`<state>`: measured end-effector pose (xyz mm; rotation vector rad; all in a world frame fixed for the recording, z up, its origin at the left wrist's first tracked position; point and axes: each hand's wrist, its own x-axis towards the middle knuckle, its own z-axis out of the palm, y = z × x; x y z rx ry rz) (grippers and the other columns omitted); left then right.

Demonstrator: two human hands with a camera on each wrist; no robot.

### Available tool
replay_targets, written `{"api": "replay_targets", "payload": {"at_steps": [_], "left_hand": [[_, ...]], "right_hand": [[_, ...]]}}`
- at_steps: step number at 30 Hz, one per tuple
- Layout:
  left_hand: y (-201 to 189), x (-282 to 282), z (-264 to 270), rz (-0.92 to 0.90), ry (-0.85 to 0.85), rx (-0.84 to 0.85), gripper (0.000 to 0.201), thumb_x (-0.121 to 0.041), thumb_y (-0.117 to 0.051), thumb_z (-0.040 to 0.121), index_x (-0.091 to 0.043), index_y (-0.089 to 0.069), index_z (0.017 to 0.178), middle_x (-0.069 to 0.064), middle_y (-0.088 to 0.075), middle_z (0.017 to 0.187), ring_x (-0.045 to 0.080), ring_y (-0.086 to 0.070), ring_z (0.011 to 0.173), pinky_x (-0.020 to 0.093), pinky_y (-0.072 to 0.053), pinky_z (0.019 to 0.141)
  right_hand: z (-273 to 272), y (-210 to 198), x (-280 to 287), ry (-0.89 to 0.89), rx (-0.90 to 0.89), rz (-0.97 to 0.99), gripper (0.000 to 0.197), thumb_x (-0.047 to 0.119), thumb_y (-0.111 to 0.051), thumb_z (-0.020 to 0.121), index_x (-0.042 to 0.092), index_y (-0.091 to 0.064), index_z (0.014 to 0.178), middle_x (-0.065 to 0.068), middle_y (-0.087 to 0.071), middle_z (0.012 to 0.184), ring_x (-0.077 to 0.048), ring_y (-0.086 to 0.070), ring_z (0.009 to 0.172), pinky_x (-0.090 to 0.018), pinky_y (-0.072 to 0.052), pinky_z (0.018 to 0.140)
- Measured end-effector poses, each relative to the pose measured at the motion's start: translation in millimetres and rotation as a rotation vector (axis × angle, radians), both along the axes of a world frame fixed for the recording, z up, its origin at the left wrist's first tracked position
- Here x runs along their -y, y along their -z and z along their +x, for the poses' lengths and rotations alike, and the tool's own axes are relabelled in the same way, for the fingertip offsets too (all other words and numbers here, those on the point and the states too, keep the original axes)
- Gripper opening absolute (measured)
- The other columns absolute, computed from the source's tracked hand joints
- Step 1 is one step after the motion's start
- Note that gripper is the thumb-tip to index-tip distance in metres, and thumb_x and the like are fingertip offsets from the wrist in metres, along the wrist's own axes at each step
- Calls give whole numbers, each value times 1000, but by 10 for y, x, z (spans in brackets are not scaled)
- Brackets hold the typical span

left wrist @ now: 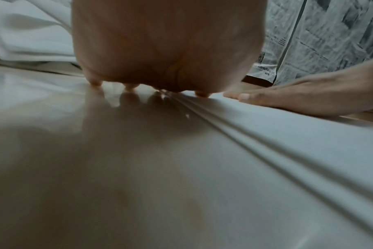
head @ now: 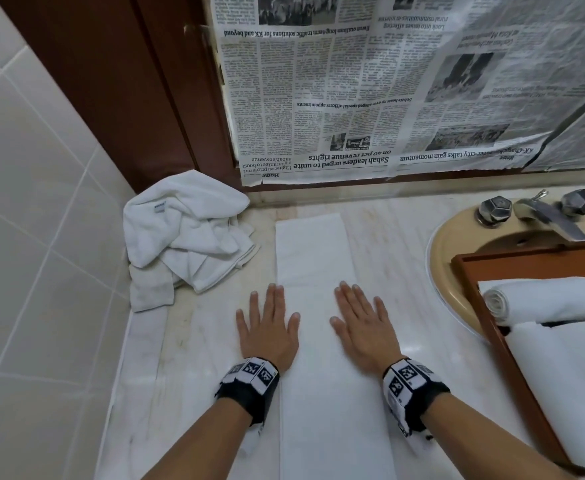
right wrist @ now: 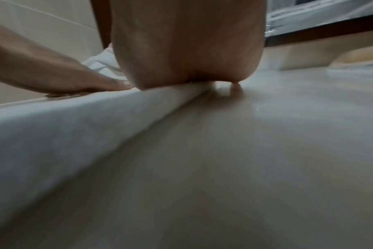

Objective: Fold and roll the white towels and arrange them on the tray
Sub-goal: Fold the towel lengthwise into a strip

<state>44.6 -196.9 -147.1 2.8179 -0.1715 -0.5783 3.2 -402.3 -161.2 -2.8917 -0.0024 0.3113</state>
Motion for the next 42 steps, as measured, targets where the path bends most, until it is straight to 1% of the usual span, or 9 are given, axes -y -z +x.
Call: {"api": "replay_targets", "payload": {"at_steps": [4,9,15,19,25,31,35,39,42], "left_hand": [[-39,35,89,-82,13,35,62,-50,-11,104,-32,17,155,-19,26,160,22,22,150,57,8,119],[41,202,283,-18,200,48,70,-54,17,86,-37,18,154,-25,30,156,21,25,149,60,11,118],[116,102,579,18,72,60,69,-57,17,86,-39,21,153,-28,30,154,19,22,150,53,9,120],[69,101,681,-36,-42,50,59,-50,-5,102,-36,16,155,-24,23,159,20,20,151,54,7,121],[73,392,896,37,152,86,76,-54,19,82,-34,17,155,-22,29,158,19,21,151,56,5,120],[90,346,1229,53,84,72,72,-59,14,86,-40,15,155,-27,21,159,21,14,152,53,1,121],[59,272,1329,16,2,73,63,-55,-1,96,-39,11,156,-23,18,161,22,12,153,52,-5,121],[32,466,1351,39,154,120,63,-54,4,94,-44,6,156,-26,17,161,21,16,152,57,-1,120],[71,565,1436,31,128,84,56,-52,-8,103,-43,7,156,-28,17,160,21,19,151,57,4,120]], "right_hand": [[55,-77,3,4,55,63,68,52,-1,98,22,-6,159,13,5,163,-7,8,151,-37,8,122],[336,-13,-257,-205,66,17,57,42,-20,106,19,-25,157,5,-16,163,-17,-17,151,-44,-7,118],[671,-21,137,-49,3,25,68,55,3,96,29,5,159,17,16,161,-8,15,150,-39,12,120],[733,-103,292,4,20,47,60,47,-8,104,26,-2,159,15,10,163,-9,13,151,-39,13,120],[1002,-51,-86,-196,48,62,63,47,-8,102,21,-18,159,8,-11,165,-16,-7,153,-45,5,119],[1332,-39,110,-127,-10,6,72,54,11,92,28,5,159,16,14,163,-11,13,152,-43,12,120],[1440,-61,379,46,-44,27,65,51,3,99,26,7,159,14,16,163,-14,14,152,-46,10,121],[1456,-84,215,-107,24,29,68,51,5,97,26,1,159,14,14,162,-13,14,151,-46,13,120],[1537,-40,115,-142,-15,15,62,50,-5,103,27,3,159,15,16,162,-12,13,152,-47,13,120]]}}
